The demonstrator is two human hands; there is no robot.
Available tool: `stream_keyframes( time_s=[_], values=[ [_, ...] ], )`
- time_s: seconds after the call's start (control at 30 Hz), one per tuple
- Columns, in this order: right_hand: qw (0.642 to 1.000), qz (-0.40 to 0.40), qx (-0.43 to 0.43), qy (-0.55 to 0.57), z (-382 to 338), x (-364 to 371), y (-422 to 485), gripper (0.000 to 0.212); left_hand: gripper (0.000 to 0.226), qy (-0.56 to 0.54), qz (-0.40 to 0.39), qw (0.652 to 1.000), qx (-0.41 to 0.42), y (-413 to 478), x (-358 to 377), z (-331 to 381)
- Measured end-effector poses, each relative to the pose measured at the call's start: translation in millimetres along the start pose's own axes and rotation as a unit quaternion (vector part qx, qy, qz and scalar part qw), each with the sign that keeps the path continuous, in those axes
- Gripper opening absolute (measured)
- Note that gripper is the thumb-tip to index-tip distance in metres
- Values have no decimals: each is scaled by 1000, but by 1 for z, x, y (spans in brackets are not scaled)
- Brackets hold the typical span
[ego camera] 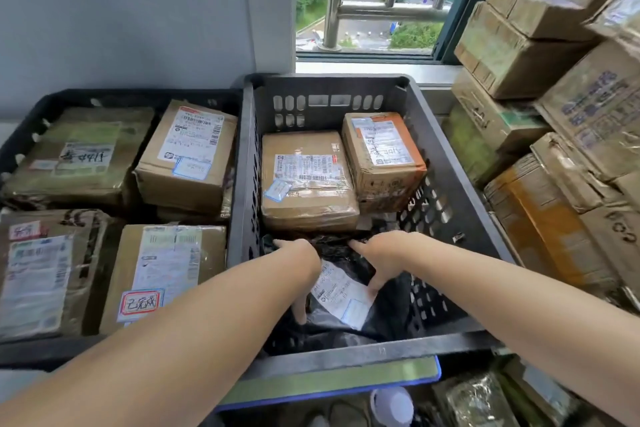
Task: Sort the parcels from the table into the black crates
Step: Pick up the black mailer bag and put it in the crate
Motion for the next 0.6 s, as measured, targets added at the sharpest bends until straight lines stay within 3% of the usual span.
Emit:
stream_keyframes(
  time_s=[0.07,0.27,0.43,0.6],
  values=[
    [998,38,-6,-40,-2,3,-1,126,107,-7,19,1000,-18,1,4,3],
    [999,4,13,-48,-11,28,9,133,86,-45,13,996,-73,22,15,2],
    [999,-30,18,6,7,20,0,128,106,4,25,1000,-3,17,8,8],
    [998,8,28,56,24,-15,-32,125,116,-42,82,995,-24,-12,-16,1]
  ],
)
Point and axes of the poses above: each hand's wrist, its own y-axis towards the middle knuckle, its own x-axis out of the palm, z = x × y, the point moved 8 cm from there along y, towards the middle knuckle, and after that the axes turned 12 degrees about z, right-handed, at the moved point
